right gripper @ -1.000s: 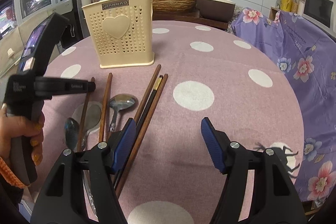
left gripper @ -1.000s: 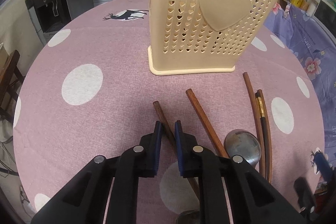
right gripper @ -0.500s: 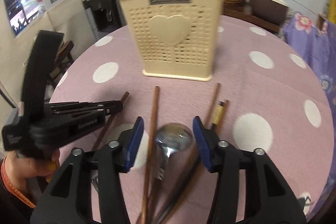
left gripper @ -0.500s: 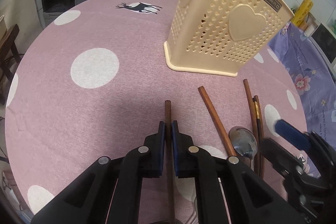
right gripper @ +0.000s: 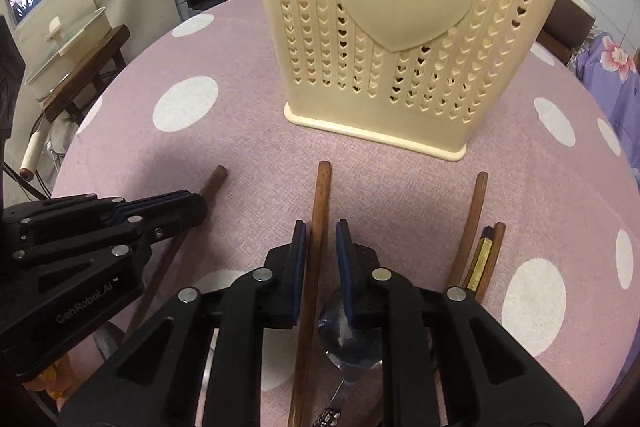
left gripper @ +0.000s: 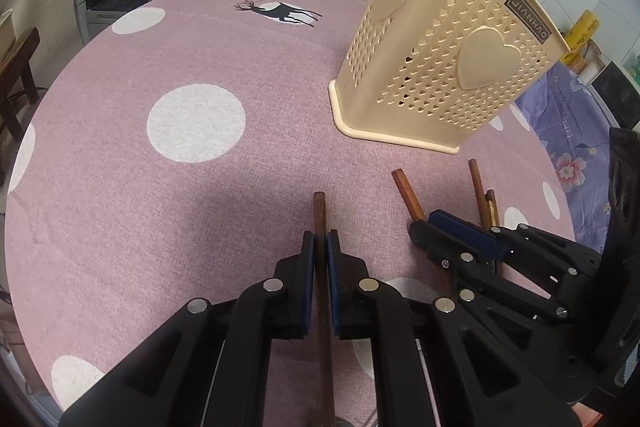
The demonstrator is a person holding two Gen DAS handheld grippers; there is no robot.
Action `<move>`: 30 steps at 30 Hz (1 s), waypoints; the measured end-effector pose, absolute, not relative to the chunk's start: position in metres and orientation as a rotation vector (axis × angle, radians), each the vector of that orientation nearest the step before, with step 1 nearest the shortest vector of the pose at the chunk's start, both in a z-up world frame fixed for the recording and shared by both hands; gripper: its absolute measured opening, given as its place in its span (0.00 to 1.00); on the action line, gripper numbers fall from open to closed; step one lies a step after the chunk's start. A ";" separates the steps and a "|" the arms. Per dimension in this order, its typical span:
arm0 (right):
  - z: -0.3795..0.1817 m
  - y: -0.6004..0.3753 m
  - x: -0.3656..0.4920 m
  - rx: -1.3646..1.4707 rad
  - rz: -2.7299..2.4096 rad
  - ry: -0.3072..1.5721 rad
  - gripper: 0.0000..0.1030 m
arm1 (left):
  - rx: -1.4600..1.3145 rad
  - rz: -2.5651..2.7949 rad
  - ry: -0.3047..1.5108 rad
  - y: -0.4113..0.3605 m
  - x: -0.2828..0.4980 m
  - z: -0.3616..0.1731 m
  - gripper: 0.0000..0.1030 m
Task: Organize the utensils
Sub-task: 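Grasp another brown chopstick with the left tool while the right tool grasps a brown chopstick, then carry both chopsticks upright over the holder and lower them in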
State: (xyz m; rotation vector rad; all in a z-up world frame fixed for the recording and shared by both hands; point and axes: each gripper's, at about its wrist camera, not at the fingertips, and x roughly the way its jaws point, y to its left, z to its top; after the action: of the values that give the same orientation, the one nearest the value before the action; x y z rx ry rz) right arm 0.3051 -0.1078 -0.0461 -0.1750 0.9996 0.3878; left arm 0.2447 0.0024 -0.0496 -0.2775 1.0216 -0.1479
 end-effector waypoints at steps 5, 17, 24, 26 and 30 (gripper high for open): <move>-0.048 -0.106 0.306 -0.192 0.393 0.977 0.10 | -0.267 -0.154 1.015 0.002 0.244 -0.050 0.08; -0.038 -0.132 0.308 -0.014 0.439 0.982 0.08 | -0.261 -0.145 0.987 0.000 0.242 -0.046 0.08; 0.009 -0.160 0.283 0.080 0.472 0.867 0.08 | -0.286 -0.201 0.891 0.000 0.222 -0.007 0.08; 0.024 -0.170 0.274 0.100 0.479 0.829 0.07 | -0.286 -0.222 0.851 0.000 0.212 0.010 0.08; 0.056 -0.201 0.251 0.128 0.475 0.749 0.07 | -0.274 -0.261 0.781 -0.001 0.192 0.039 0.08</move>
State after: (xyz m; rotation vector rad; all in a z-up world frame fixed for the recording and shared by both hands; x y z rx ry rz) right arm 0.2515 -0.2005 0.0564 0.1283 0.7493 0.4748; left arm 0.1924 -0.0011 0.0387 -0.2738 0.7806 -0.2614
